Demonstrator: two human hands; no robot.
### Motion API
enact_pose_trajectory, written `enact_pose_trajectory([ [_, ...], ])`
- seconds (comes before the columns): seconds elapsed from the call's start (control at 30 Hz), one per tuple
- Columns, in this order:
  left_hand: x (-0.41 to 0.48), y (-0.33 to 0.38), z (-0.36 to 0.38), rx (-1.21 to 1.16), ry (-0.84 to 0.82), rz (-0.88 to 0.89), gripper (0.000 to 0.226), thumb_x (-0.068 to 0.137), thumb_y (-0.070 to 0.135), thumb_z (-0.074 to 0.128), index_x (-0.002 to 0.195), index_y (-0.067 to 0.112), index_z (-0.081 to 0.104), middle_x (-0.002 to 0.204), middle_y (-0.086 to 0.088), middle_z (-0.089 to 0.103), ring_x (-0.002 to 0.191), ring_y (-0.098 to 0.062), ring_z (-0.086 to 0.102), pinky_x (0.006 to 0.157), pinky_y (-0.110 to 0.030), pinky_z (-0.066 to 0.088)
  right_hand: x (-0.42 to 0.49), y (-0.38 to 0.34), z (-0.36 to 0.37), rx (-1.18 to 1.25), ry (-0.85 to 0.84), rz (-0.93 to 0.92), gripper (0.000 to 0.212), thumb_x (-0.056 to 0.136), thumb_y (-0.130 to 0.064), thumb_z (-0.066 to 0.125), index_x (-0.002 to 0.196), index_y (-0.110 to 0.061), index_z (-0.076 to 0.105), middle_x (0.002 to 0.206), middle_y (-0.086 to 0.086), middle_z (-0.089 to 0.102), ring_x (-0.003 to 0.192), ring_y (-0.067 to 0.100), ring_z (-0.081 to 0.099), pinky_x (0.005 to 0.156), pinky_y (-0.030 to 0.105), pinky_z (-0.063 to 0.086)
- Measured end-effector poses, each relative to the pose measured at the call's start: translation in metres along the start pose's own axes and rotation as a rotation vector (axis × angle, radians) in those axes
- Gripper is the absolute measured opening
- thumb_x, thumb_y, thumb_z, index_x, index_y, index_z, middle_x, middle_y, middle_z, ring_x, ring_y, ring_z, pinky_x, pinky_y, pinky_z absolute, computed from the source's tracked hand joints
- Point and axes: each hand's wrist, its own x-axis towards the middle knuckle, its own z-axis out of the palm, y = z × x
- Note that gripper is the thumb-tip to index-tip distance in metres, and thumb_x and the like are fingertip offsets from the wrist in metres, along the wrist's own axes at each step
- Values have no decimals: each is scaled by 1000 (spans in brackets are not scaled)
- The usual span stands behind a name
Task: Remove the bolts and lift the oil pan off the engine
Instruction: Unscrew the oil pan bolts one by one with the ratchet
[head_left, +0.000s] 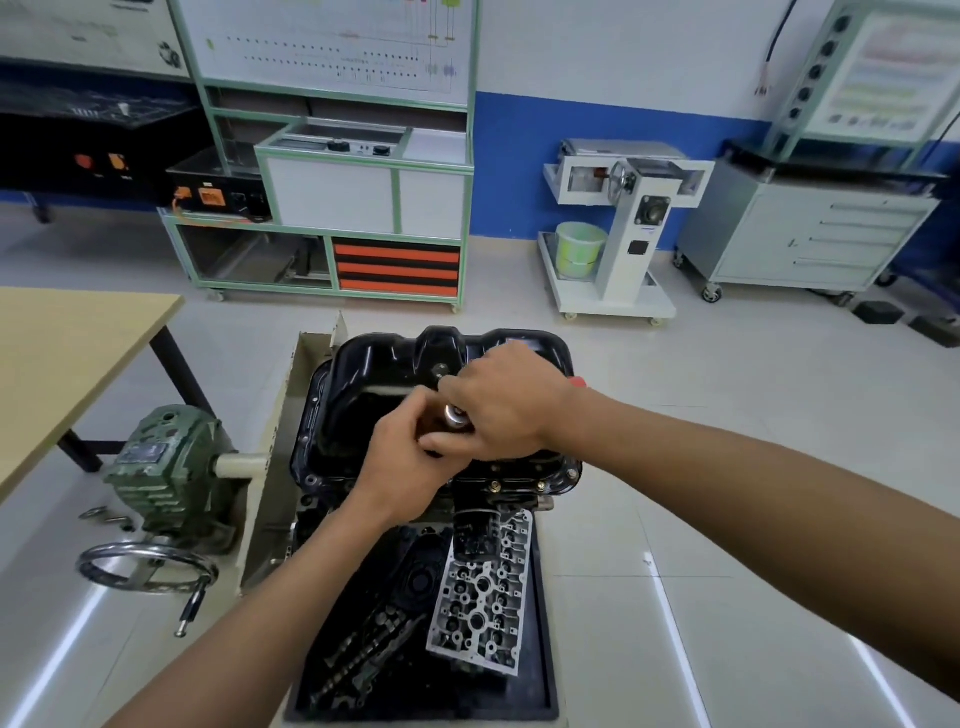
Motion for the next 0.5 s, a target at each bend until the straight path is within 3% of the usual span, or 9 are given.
enact_pose_trajectory([
  [0.07, 0, 8, -2, -3, -154, -8, 25, 89, 5, 73, 91, 27, 60, 75, 13, 63, 65, -2, 54, 62, -18, 45, 1, 12, 2, 27, 56, -171, 56, 91, -65, 42, 73, -14, 57, 59, 1, 58, 50, 28, 53, 53, 32, 41],
  [0.2, 9, 16, -15, 147, -356, -55, 32, 97, 9, 64, 79, 34, 59, 68, 13, 56, 63, -2, 46, 61, -20, 42, 4, 21, 4, 63, 133, -266, 50, 91, -56, 50, 67, -12, 56, 57, 3, 57, 49, 27, 51, 54, 32, 43],
  [0.27, 11, 19, -18, 152, -330, -44, 26, 97, 6, 66, 83, 28, 63, 74, 10, 64, 69, -4, 56, 69, -19, 47, 6, 18, 5, 56, 95, -135, 48, 93, -55, 50, 68, -14, 52, 58, 3, 55, 48, 28, 43, 52, 36, 46],
  [0.37, 11, 19, -20, 68, -247, -63, 18, 94, 0, 68, 91, 17, 71, 87, 14, 75, 89, -1, 70, 82, -15, 52, 8, 0, 7, 70, 77, 167, 47, 96, -57, 43, 67, -19, 42, 53, -6, 34, 51, 27, 38, 53, 34, 36],
  [0.5, 7, 12, -18, 95, -134, -5, 31, 90, -5, 72, 83, 26, 72, 80, 19, 75, 78, 4, 69, 72, -11, 50, 8, -28, 8, 241, -5, 546, 44, 97, -54, 38, 67, -22, 44, 61, -7, 36, 58, 21, 45, 53, 33, 30],
])
